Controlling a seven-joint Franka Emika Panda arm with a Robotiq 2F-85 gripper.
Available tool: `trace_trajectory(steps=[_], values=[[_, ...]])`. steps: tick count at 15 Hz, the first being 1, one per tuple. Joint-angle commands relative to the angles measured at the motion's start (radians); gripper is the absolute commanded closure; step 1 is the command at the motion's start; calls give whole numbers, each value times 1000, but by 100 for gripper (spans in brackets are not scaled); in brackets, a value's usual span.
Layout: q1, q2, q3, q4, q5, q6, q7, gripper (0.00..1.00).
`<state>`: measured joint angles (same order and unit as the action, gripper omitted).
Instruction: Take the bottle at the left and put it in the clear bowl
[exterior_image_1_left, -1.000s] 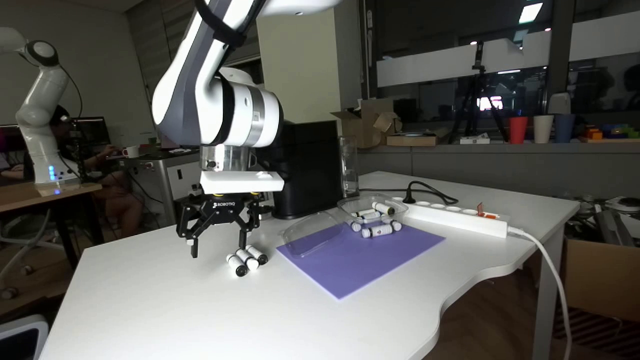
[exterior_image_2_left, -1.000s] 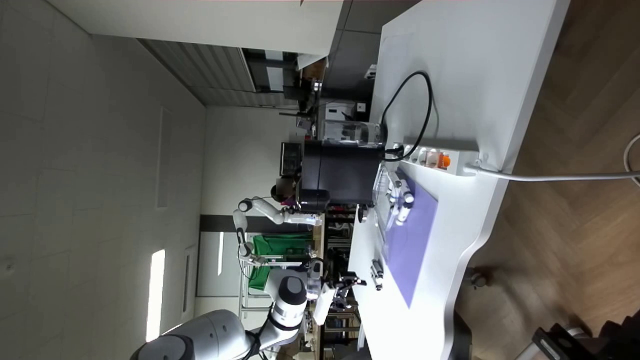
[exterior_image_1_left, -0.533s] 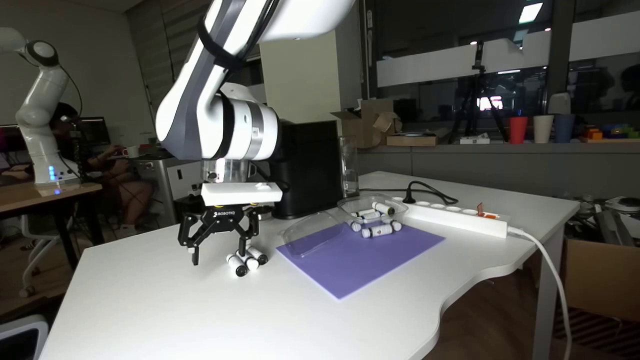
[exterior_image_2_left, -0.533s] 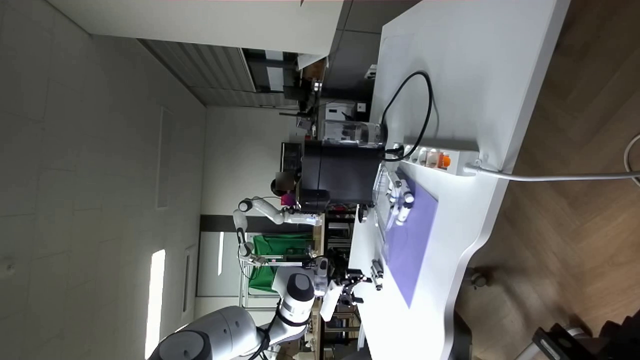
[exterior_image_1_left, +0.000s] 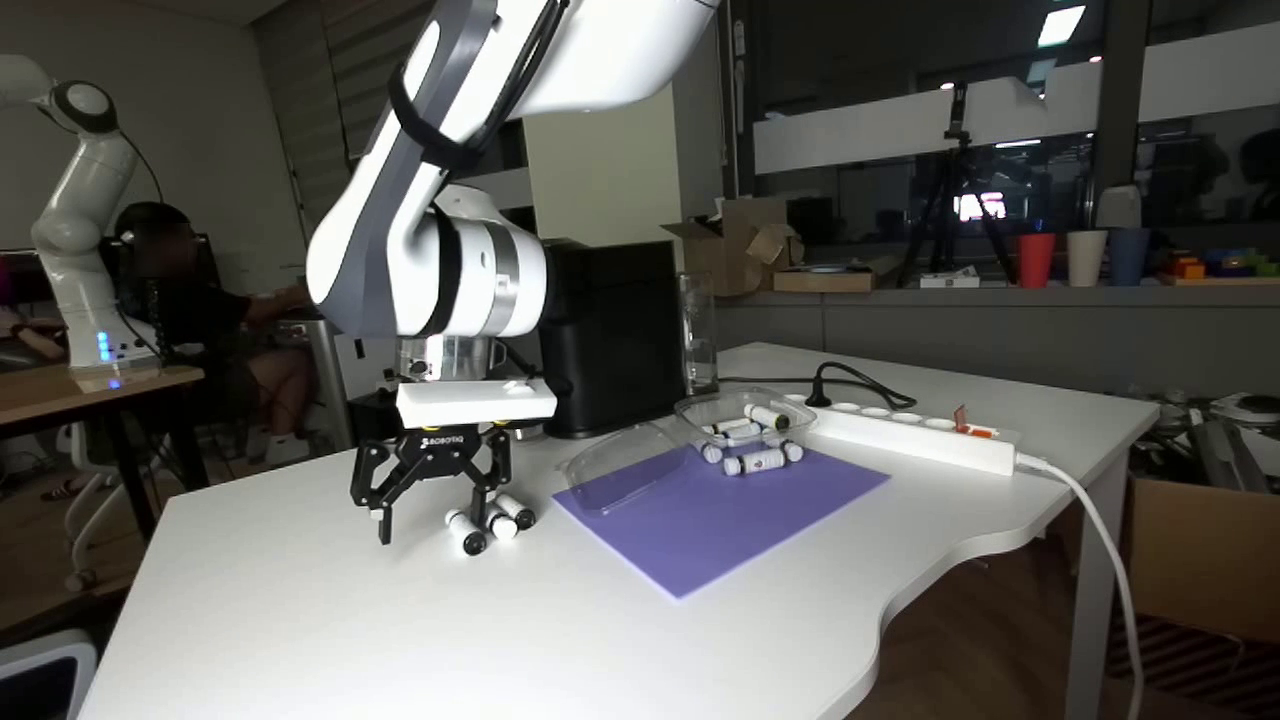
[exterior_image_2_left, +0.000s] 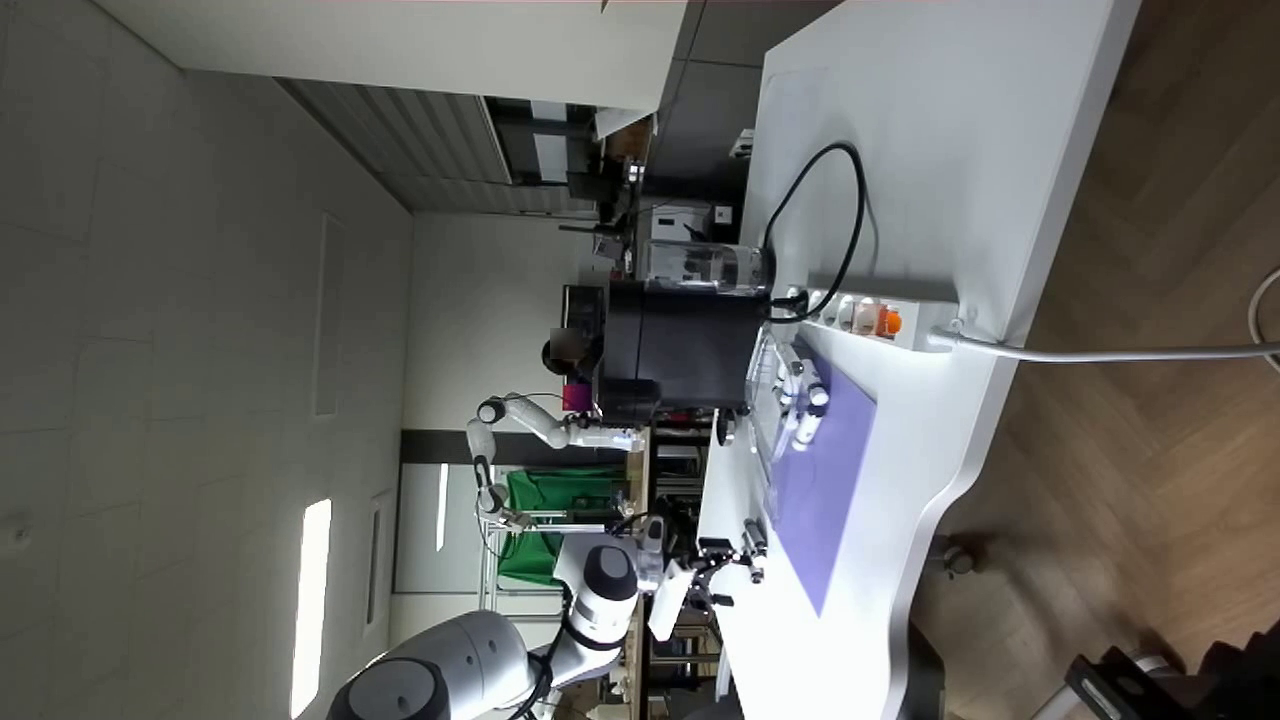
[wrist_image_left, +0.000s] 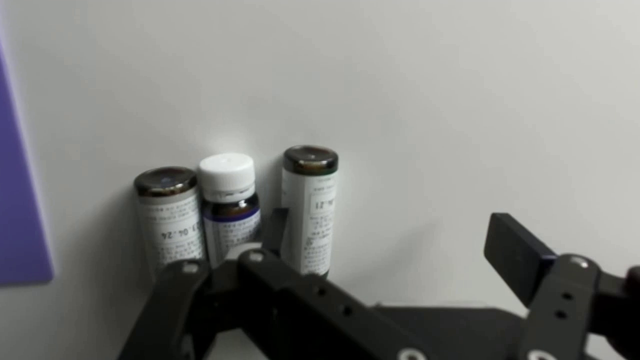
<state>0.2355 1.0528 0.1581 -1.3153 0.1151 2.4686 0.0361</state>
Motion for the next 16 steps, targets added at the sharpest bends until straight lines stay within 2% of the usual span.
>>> trace_trajectory(steps=[1, 7, 8, 9, 10, 16], values=[[15, 38, -4, 79, -11, -58, 28, 0], [32, 65, -4, 126, -17, -116, 22, 0], [39, 69, -8, 131, -22, -115, 24, 25], [42, 73, -9, 135, -24, -116, 24, 25], [44, 76, -9, 139, -25, -122, 26, 32], [48, 88, -11, 173, -34, -153, 28, 75]])
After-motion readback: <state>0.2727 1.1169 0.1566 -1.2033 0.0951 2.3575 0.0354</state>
